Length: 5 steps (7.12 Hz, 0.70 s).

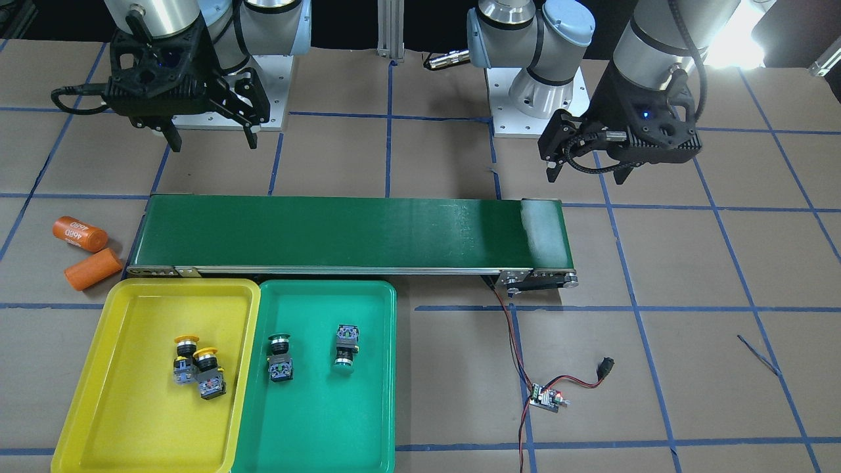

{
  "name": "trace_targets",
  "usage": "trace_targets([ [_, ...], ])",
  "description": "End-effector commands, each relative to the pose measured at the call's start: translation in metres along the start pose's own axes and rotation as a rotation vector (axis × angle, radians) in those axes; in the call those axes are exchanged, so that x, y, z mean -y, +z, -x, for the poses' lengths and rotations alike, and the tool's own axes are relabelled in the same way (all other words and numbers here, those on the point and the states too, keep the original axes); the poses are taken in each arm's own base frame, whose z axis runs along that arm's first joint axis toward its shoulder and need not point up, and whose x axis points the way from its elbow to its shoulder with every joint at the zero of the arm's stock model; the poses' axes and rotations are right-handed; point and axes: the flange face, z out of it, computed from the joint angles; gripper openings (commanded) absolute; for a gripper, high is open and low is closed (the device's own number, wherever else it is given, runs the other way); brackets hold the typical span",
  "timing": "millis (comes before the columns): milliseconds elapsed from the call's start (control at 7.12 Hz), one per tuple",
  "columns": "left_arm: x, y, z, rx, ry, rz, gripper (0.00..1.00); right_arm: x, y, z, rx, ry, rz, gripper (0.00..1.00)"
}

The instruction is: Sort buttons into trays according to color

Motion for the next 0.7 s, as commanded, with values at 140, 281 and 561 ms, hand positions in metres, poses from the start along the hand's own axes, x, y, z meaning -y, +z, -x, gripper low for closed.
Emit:
trace_targets([
  [140, -0.005, -0.003, -0.001, 0.006, 0.003, -0.004, 1.0, -0.011, 0.003, 0.0, -0.013, 0.1, 0.068, 1.0],
  [281, -0.002, 0.003, -0.002, -0.007, 0.003, 0.006, 1.0, -0.014, -0.003, -0.001, -0.014, 0.096, 0.057, 1.0],
  [561, -0.004, 0.0, -0.003, -0.008, 0.001, 0.001, 1.0, -0.02, -0.005, 0.0, -0.012, 0.095, 0.051, 1.0],
])
